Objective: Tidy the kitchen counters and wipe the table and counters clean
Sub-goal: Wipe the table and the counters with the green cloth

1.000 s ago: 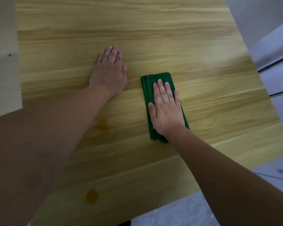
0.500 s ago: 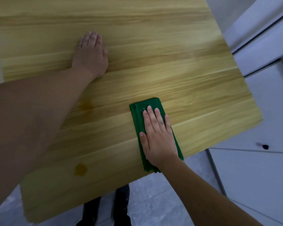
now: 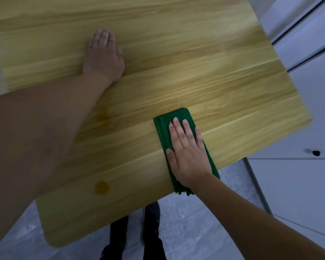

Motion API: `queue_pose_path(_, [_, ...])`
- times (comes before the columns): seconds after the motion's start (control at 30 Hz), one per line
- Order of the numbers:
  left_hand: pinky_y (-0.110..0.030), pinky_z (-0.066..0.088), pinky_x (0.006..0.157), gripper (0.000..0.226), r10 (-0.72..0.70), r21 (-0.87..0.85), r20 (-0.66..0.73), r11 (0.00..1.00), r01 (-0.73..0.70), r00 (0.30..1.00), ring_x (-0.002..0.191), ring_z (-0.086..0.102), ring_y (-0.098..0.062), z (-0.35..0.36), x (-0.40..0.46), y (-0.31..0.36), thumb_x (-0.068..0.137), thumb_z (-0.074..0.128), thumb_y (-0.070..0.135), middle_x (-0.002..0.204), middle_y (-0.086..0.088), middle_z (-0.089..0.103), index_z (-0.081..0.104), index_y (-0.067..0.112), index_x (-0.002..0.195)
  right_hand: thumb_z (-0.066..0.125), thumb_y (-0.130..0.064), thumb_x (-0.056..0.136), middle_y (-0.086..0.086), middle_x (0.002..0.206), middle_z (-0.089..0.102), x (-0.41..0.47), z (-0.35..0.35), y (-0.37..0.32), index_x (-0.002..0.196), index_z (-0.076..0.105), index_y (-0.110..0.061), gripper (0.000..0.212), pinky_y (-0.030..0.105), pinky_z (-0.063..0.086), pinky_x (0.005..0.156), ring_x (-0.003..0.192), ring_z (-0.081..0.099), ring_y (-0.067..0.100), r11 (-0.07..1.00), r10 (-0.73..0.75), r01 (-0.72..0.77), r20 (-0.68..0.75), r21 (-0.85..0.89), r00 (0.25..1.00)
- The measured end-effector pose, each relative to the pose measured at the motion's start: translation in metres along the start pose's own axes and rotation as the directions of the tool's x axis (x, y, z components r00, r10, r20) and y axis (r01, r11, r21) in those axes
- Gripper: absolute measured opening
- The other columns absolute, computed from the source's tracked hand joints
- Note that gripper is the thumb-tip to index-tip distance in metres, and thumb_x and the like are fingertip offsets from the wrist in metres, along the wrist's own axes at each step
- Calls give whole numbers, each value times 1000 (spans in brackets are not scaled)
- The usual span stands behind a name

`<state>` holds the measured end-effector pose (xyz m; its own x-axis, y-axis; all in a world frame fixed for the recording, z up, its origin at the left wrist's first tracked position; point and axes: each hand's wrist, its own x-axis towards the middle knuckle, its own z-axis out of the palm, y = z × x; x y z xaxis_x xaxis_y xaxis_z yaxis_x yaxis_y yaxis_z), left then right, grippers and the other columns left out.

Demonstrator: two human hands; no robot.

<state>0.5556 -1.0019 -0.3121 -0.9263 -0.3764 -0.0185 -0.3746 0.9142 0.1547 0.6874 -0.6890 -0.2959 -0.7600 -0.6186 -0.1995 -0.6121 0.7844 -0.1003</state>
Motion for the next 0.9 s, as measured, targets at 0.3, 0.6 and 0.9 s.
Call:
queue_pose_path(0.3, [-41, 7, 120, 57, 6, -9, 6, 1000, -6, 1000, 147, 11, -28, 1, 4, -2, 100, 25, 30, 159, -13, 16, 20, 3, 150, 22, -39, 99, 5, 161, 6, 3, -1, -35, 152, 10, -10, 62, 49, 7, 117, 148, -2, 24, 999, -41, 41, 14, 8, 999])
queue_pose_path(0.6, [-40, 7, 120, 57, -1, -18, 7, 1000, 1, 1000, 147, 11, -27, 0, 4, -3, 100, 24, 30, 159, -12, 17, 21, 3, 150, 22, -38, 98, 6, 161, 6, 10, 1, -67, 153, 14, -9, 62, 50, 8, 118, 148, -2, 24, 999, -34, 33, 18, 39, 999])
queue_pose_path(0.9, [-41, 7, 120, 57, 73, -77, 95, 995, -66, 993, 147, 10, -29, -14, 13, -15, 101, 25, 30, 160, -13, 13, 19, 2, 150, 18, -39, 99, 5, 161, 5, 13, 0, -68, 153, 12, -9, 62, 50, 7, 117, 148, -3, 23, 999, -22, 21, 30, 25, 999])
